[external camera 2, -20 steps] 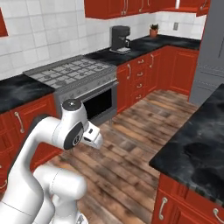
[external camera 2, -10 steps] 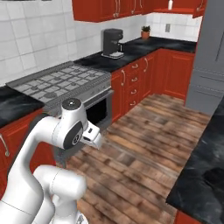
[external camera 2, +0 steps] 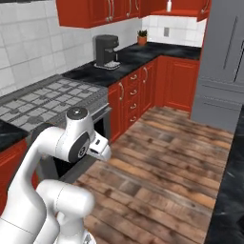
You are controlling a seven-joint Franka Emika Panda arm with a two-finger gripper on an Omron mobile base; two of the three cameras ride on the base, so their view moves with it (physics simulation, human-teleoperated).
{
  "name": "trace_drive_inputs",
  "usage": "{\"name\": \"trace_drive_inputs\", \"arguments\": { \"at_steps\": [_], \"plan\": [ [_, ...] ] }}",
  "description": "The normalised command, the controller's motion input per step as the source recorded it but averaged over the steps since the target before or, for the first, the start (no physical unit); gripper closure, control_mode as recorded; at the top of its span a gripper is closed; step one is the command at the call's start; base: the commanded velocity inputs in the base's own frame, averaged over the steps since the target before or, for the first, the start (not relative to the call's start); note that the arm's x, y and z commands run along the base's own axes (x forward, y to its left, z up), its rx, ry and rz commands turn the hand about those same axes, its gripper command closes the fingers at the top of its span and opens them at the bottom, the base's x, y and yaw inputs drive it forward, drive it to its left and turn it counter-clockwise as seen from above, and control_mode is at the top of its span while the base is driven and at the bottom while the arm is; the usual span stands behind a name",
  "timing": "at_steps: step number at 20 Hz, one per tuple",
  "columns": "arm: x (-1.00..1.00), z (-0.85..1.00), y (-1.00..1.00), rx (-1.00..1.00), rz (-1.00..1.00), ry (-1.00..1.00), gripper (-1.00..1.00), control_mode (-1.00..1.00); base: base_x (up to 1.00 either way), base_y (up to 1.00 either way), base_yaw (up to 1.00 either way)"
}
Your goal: Move the cutting board and knife to the sink. Then move spray from the cabinet to the counter.
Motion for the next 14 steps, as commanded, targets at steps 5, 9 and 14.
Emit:
{"name": "trace_drive_inputs", "arguments": {
  "at_steps": [5, 9, 14],
  "plan": [
    [0.0, 0.0, 0.0, 0.0, 0.0, 0.0, -1.0, 1.0, 0.75, 0.11, -0.18],
    [0.0, 0.0, 0.0, 0.0, 0.0, 0.0, -1.0, 1.0, 0.76, 0.09, -0.16],
    [0.0, 0.0, 0.0, 0.0, 0.0, 0.0, -1.0, 1.0, 0.8, 0.1, -0.11]
  ]
}}
